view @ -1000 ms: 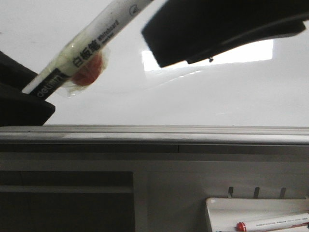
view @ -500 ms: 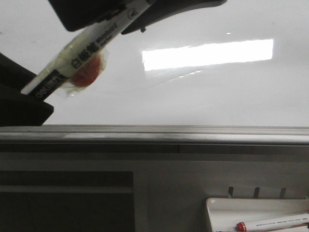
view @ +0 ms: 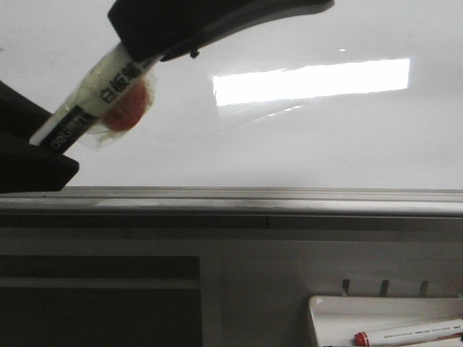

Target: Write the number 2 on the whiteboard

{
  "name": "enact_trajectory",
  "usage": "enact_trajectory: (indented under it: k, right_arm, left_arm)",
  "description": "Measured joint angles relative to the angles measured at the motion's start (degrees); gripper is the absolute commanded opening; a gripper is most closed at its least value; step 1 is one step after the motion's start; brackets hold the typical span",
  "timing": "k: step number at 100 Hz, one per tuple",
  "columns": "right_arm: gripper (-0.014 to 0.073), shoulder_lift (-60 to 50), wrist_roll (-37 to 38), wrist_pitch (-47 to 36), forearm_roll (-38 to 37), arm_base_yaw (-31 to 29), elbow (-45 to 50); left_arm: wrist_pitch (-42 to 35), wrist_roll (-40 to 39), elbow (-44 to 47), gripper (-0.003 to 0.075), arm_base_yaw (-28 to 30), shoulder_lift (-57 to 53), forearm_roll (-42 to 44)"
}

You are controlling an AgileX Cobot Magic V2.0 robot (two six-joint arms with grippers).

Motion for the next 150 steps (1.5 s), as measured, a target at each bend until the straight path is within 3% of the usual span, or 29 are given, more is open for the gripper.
enact_trajectory:
  k: [10,25,33,44,53,63,69,84,98,150]
  right_arm:
    - [-0.0071,0.0,0.0,0.4,0.0,0.0,0.0]
    - [-0.0071,0.1,0.0,1.0,0.1,0.0,0.0]
    - [-0.0071,0.2,0.0,1.3,0.1,0.0,0.0]
    - [-0.0071,0.2,0.0,-1.5,0.1,0.0,0.0]
    - [-0.0070,0.2,0.0,-8.0,0.1,0.1,0.0]
    - [-0.0054,0.3,0.0,-15.6,0.5,0.1,0.0]
    - [-0.0049,0.3,-0.1,-18.6,0.8,0.1,0.0]
    - [-0.0050,0.3,-2.3,-22.6,1.1,2.2,0.3]
    - [-0.0050,0.3,-2.8,-24.1,1.4,3.8,0.9]
    - [-0.0050,0.3,-3.0,-23.8,1.7,4.1,0.9]
  left_arm:
    - [2.3,0.0,-1.0,0.0508,0.0,-1.9,0.2]
    - [13.5,0.0,-5.0,0.0501,0.0,-8.6,-1.1]
    - [20.6,0.0,-7.2,0.0471,0.0,-14.0,-2.2]
    - [24.6,-0.4,-9.1,0.0395,0.0,-22.3,-2.5]
    - [24.6,-4.8,-9.5,0.0245,0.0,-28.0,0.4]
    - [25.1,-15.4,-9.6,0.0050,0.0,-33.2,8.3]
    - [26.2,-21.1,-9.6,-0.0018,0.0,-34.8,12.6]
    - [28.5,-33.7,-9.6,-0.0020,0.0,-36.1,22.2]
    - [30.5,-40.2,-9.4,-0.0020,0.0,-36.1,27.1]
    - [30.4,-41.6,-9.4,-0.0020,0.0,-36.1,28.0]
